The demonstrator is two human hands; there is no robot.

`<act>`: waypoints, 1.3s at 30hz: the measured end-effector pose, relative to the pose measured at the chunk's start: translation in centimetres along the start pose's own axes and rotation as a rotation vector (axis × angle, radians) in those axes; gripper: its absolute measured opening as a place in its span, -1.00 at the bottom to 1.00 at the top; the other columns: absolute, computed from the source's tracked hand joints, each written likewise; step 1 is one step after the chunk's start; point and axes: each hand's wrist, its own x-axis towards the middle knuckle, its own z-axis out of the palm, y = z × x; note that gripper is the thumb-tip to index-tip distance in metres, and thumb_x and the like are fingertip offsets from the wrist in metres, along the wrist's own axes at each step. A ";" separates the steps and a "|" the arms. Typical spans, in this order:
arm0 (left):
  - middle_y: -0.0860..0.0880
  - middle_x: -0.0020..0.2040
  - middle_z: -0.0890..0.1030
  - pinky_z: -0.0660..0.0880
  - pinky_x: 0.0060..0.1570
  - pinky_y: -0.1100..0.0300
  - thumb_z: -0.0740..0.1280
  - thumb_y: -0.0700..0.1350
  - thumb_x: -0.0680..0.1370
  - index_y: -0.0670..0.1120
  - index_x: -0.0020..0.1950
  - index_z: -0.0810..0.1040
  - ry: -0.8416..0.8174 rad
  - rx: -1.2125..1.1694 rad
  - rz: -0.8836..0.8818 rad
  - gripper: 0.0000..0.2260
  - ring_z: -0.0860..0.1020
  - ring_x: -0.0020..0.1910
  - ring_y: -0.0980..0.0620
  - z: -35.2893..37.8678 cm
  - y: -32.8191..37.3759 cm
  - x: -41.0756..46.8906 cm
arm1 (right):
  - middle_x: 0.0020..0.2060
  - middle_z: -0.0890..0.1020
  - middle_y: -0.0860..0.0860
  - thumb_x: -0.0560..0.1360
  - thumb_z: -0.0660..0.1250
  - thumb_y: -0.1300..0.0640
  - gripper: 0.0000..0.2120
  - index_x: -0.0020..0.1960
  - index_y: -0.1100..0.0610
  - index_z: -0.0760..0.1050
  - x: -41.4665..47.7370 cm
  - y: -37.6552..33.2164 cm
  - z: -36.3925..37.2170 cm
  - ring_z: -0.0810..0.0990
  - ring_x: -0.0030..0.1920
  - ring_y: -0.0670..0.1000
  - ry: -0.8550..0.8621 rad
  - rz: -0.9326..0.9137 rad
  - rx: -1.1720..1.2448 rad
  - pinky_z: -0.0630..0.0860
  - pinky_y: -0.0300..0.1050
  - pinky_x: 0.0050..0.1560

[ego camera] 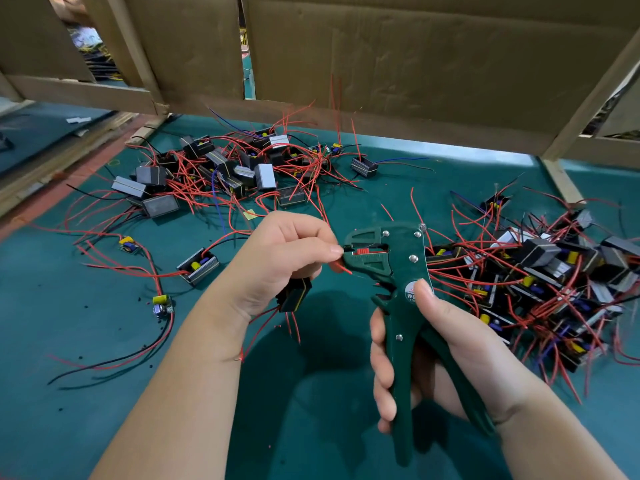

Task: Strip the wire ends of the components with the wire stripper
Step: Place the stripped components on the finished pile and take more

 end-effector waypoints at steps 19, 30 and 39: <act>0.13 -0.54 0.23 0.12 -0.46 0.24 0.13 0.14 0.51 0.07 -0.32 0.58 0.081 0.386 -0.173 -0.67 0.16 -0.51 0.13 -0.1 -1.6 0.9 | -0.48 0.41 0.12 0.32 0.26 -0.27 -0.57 -0.37 0.12 0.48 0.8 -0.4 0.6 0.40 -0.58 0.09 0.524 -0.237 0.175 0.45 -0.07 -0.51; 0.15 -0.51 0.24 0.13 -0.47 0.30 0.25 0.00 0.48 0.06 -0.28 0.56 0.173 0.221 -0.082 -0.83 0.16 -0.49 0.15 0.1 -1.5 1.1 | -0.27 0.54 0.25 0.28 0.40 -0.03 -0.66 -0.14 0.24 0.55 0.8 0.5 1.0 0.58 -0.31 0.24 0.271 -0.070 0.211 0.58 0.18 -0.21; 0.22 -0.52 0.42 0.25 -0.43 0.49 0.29 -0.16 0.59 -0.08 -0.21 0.55 0.173 0.283 0.000 -0.82 0.34 -0.51 0.26 0.8 -0.9 0.8 | -0.23 0.56 0.26 0.21 0.53 -0.05 -0.54 -0.05 0.25 0.56 0.7 0.4 1.2 0.59 -0.26 0.27 0.088 -0.100 0.255 0.57 0.22 -0.13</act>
